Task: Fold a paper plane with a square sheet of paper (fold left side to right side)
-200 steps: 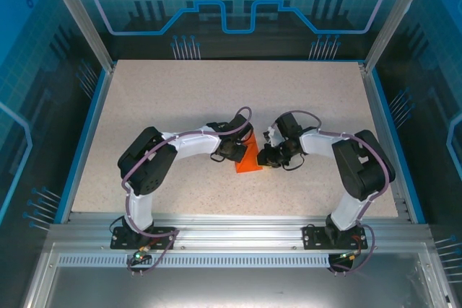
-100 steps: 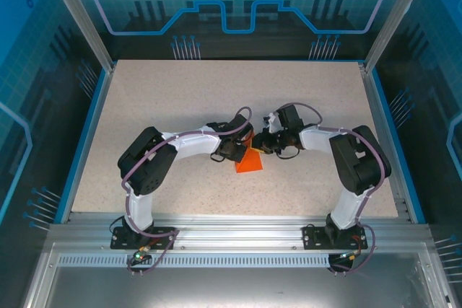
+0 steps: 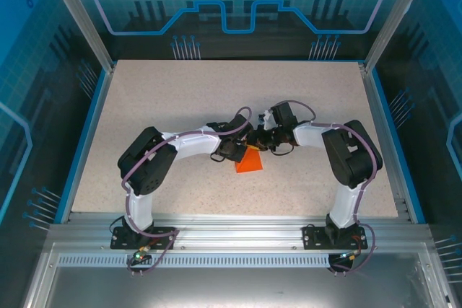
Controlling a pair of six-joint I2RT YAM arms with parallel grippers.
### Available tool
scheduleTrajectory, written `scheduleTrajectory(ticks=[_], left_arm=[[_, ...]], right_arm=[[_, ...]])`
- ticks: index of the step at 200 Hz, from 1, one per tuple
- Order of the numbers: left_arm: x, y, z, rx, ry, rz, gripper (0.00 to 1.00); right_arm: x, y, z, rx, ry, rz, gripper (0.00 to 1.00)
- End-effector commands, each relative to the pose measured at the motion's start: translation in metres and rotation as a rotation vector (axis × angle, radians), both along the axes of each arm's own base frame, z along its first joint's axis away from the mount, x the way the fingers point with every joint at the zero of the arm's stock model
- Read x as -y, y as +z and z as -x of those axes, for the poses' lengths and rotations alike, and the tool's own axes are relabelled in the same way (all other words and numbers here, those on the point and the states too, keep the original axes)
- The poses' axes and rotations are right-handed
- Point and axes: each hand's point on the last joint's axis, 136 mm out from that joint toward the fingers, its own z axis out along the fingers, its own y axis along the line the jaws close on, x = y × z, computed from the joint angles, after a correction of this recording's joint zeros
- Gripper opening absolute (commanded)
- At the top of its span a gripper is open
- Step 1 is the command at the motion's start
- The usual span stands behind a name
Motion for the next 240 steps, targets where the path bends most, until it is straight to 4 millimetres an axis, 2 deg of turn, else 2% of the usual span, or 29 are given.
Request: scheduleTrajectory(ticks=[1, 156, 193, 221, 240], left_arm=[[-0.003, -0.002, -0.003, -0.008, -0.007, -0.022, 0.06], [-0.007, 0.002, -0.007, 0.008, 0.002, -0.047, 0.07], [-0.006, 0.022, -0.009, 0.038, 0.012, -0.02, 0.18], [-0.009, 0.047, -0.007, 0.073, 0.023, 0.019, 0.38], [-0.011, 0.063, -0.002, 0.093, 0.031, 0.052, 0.48]], right_arm=[[0.001, -0.011, 0.005, -0.02, 0.02, 0.055, 0.14], [0.023, -0.043, 0.015, -0.072, 0.031, 0.217, 0.14], [0.031, -0.054, 0.021, -0.108, 0.023, 0.251, 0.13], [0.033, -0.057, 0.021, -0.114, 0.017, 0.254, 0.13], [0.032, -0.055, 0.02, -0.109, 0.016, 0.25, 0.13]])
